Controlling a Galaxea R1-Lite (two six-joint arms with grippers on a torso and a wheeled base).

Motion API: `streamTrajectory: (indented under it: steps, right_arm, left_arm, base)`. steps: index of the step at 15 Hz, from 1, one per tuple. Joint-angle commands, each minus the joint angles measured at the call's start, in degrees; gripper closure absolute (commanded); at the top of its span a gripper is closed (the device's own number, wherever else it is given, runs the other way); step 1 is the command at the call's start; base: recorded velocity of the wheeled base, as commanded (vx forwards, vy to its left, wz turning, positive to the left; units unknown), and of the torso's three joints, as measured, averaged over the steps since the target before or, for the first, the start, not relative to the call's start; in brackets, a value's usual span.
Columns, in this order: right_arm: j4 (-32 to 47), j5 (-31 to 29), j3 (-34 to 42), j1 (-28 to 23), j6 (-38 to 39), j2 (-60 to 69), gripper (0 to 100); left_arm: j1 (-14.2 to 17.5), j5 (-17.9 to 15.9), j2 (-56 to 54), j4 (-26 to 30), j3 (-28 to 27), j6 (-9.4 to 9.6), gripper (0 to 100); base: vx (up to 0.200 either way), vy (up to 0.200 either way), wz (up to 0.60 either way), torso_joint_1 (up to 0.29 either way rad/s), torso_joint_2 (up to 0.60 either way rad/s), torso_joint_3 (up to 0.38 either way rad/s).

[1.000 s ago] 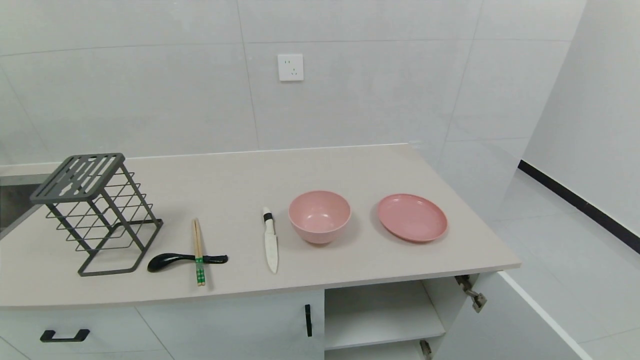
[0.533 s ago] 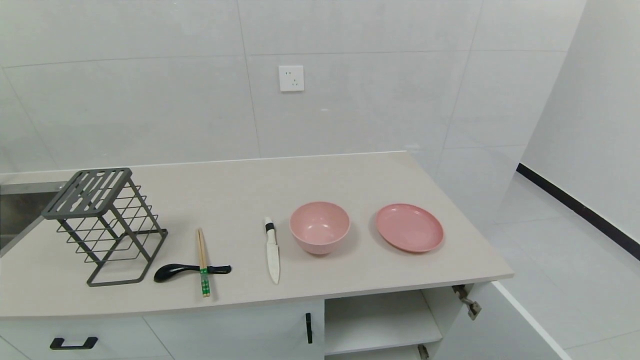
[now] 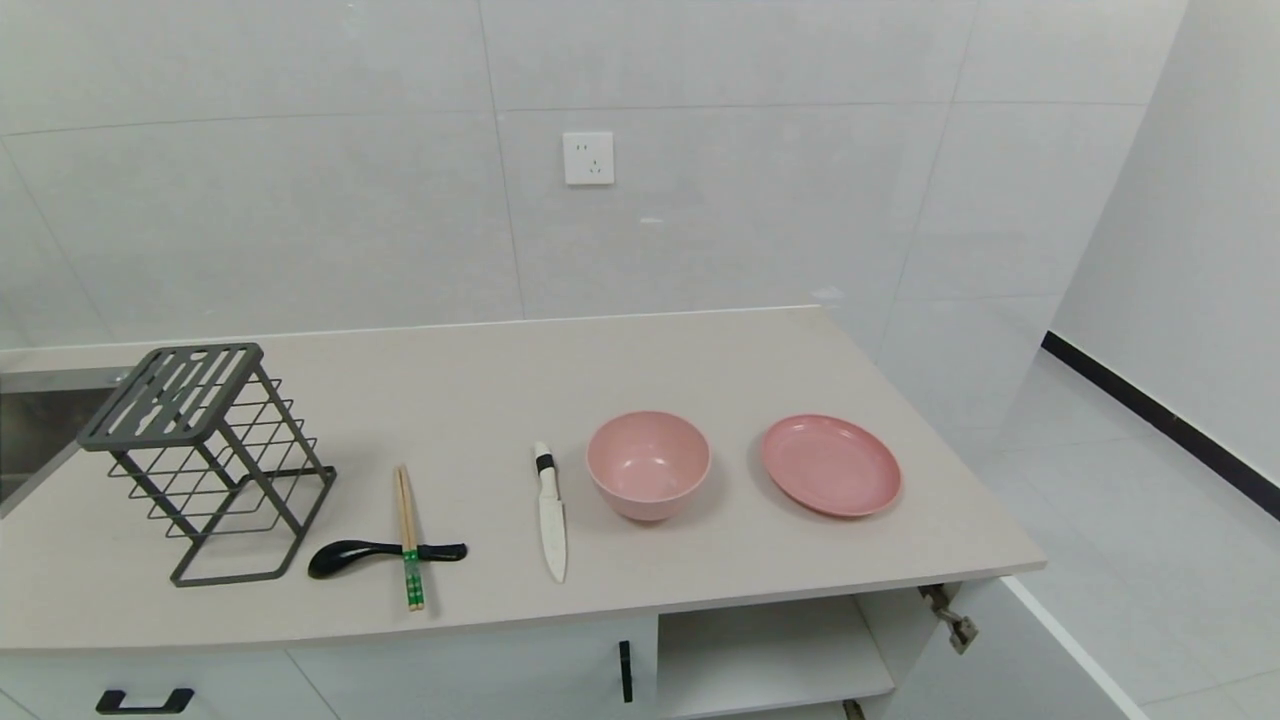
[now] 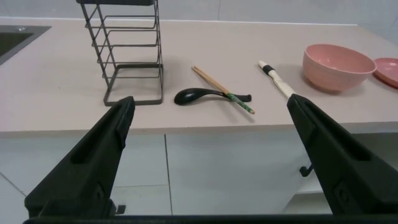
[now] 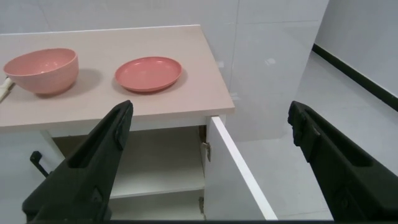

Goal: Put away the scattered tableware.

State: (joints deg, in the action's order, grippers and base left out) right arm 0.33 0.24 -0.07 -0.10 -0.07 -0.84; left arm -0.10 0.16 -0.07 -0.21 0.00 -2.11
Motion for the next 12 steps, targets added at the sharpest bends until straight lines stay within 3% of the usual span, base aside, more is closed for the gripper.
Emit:
streamTrajectory:
  steps: [1, 3, 5, 12]
  right_arm:
    - [0.0, 0.0, 0.0, 0.0, 0.0, 0.0, 0]
    - [0.0, 0.0, 0.0, 0.0, 0.0, 0.0, 0]
    - [-0.2, 0.1, 0.0, 0.0, -0.6, 0.0, 0]
    - [-0.2, 0.1, 0.0, 0.0, -0.5, 0.0, 0]
  left_arm:
    - [0.0, -0.1, 0.1, -0.1, 0.0, 0.35, 0]
    - [0.0, -0.6, 0.1, 0.0, 0.0, 2.37, 0]
    - [0.0, -0.7, 0.1, 0.0, 0.0, 2.9, 0]
    - [0.0, -1.0, 0.1, 0.0, 0.0, 2.99, 0]
  base:
    - [0.0, 0.0, 0.0, 0.0, 0.0, 0.0]
    - [0.0, 0.0, 0.0, 0.0, 0.0, 0.0]
    - [0.0, 0.0, 0.0, 0.0, 0.0, 0.0]
    - [0.0, 0.0, 0.0, 0.0, 0.0, 0.0]
